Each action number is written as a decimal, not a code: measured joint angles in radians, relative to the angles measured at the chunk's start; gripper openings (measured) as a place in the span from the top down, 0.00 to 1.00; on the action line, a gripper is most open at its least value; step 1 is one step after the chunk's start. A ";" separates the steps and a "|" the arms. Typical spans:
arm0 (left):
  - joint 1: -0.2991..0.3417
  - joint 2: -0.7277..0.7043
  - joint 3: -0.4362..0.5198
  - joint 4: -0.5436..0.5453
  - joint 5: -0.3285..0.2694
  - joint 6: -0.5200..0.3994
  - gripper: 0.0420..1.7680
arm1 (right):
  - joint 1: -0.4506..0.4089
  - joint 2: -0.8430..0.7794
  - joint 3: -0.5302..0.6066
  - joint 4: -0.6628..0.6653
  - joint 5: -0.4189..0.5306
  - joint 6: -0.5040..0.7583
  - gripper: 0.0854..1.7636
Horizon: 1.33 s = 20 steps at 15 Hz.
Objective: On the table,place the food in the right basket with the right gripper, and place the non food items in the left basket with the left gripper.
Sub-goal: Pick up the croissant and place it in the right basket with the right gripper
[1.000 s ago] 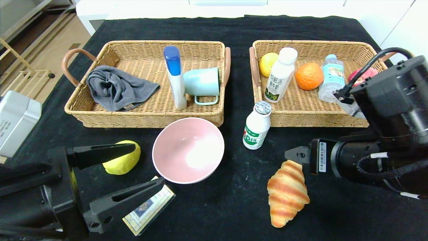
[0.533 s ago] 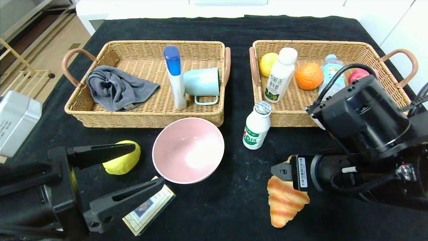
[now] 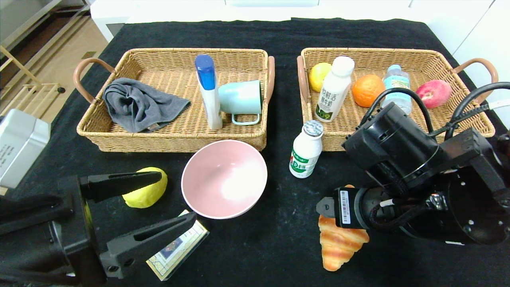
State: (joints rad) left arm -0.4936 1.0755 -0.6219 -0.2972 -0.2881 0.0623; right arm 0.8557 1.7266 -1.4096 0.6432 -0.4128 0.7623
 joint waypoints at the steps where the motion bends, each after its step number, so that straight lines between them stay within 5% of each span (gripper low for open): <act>1: 0.000 0.000 0.000 0.000 0.000 0.000 0.03 | -0.002 0.004 -0.001 0.003 0.000 0.001 0.04; 20: -0.001 0.000 0.002 0.001 0.000 0.000 0.03 | -0.016 0.067 0.008 0.001 0.001 0.044 0.03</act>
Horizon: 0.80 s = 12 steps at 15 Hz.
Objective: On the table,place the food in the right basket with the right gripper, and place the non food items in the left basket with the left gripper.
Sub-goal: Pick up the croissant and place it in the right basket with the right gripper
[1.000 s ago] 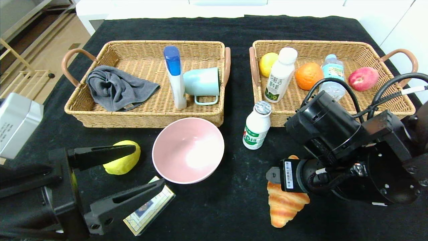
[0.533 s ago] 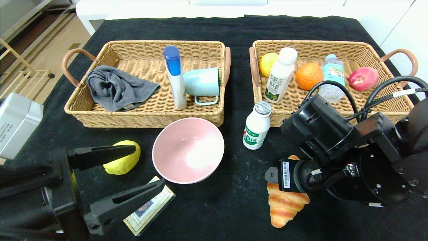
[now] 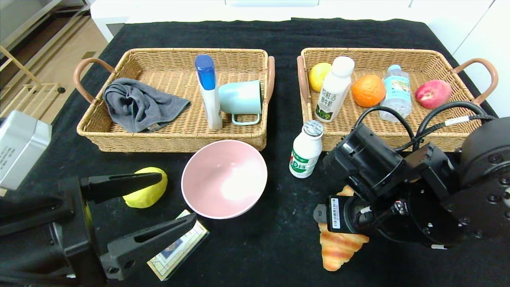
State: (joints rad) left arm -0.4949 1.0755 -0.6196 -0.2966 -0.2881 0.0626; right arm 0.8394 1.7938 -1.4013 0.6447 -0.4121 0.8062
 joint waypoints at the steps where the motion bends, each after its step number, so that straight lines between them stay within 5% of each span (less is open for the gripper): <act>1: 0.000 0.000 0.000 0.000 0.000 0.000 0.03 | 0.000 0.003 0.000 0.000 0.000 0.001 0.03; 2: 0.000 -0.001 0.000 0.000 0.000 0.000 0.03 | 0.000 0.006 0.000 0.000 0.000 0.003 0.03; 4: 0.001 -0.001 0.000 0.000 0.000 0.000 0.03 | 0.000 0.013 0.001 0.002 -0.002 0.020 0.25; 7: 0.001 -0.002 0.000 0.000 0.000 0.000 0.03 | -0.004 0.017 -0.001 0.004 0.000 0.024 0.44; 12: 0.000 -0.006 0.000 0.001 0.000 0.000 0.03 | -0.008 0.018 0.001 0.002 0.000 0.024 0.56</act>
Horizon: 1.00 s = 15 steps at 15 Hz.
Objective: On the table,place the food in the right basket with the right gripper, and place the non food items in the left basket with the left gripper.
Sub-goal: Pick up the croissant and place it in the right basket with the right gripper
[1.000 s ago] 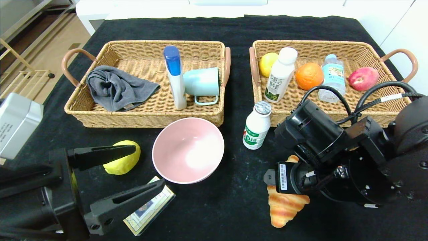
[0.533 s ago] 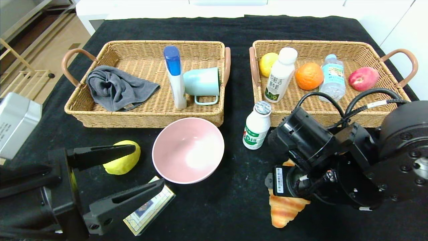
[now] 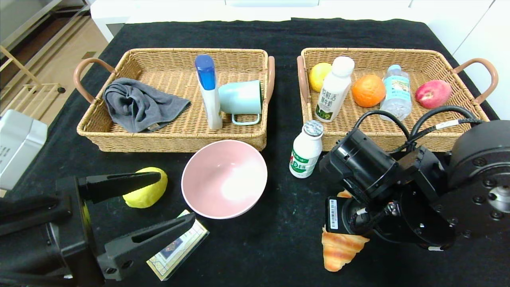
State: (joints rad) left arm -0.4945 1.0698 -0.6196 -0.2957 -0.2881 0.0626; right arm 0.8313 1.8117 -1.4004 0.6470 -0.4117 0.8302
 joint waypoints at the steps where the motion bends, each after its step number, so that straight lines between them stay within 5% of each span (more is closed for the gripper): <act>1: 0.000 0.000 0.000 0.000 0.000 0.000 0.03 | 0.000 0.000 0.000 0.000 0.000 0.000 0.56; 15: -0.001 0.000 0.015 -0.002 0.000 0.034 0.03 | 0.009 -0.039 -0.031 0.073 -0.004 -0.014 0.56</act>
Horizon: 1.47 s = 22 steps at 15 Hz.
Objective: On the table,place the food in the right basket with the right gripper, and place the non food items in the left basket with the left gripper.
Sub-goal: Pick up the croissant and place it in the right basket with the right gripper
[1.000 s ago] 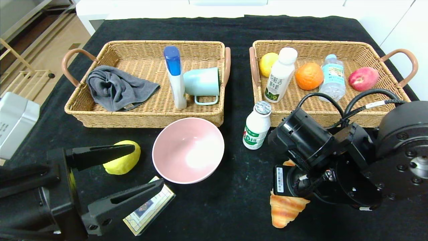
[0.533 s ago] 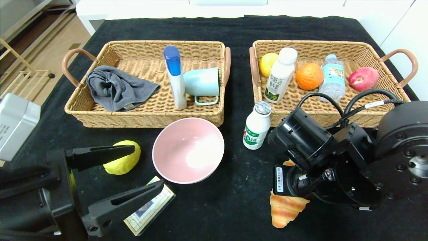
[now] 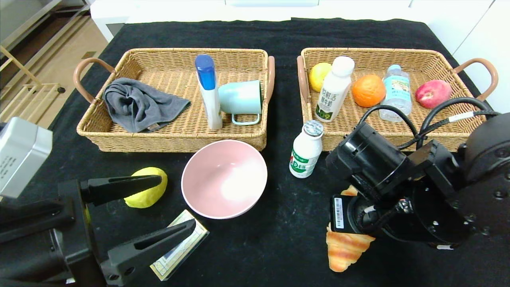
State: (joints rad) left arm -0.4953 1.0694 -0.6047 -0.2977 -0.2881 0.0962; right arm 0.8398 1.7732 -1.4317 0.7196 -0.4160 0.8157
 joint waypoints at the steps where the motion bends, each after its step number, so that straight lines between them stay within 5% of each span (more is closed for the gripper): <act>1: 0.000 0.000 0.000 0.000 0.000 0.000 0.03 | 0.001 -0.017 -0.027 0.035 -0.001 -0.001 0.56; 9: 0.000 0.000 -0.001 0.000 0.000 0.003 0.03 | -0.064 -0.113 -0.241 0.118 -0.016 -0.114 0.56; 14: 0.001 0.000 0.001 0.000 0.003 0.024 0.03 | -0.135 -0.109 -0.354 0.111 -0.131 -0.263 0.56; 22: 0.003 -0.006 -0.006 -0.001 0.004 0.023 0.03 | -0.292 -0.072 -0.413 -0.103 -0.132 -0.395 0.56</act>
State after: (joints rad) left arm -0.4926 1.0636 -0.6109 -0.2987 -0.2836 0.1196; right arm 0.5474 1.7011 -1.8449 0.6162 -0.5483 0.4204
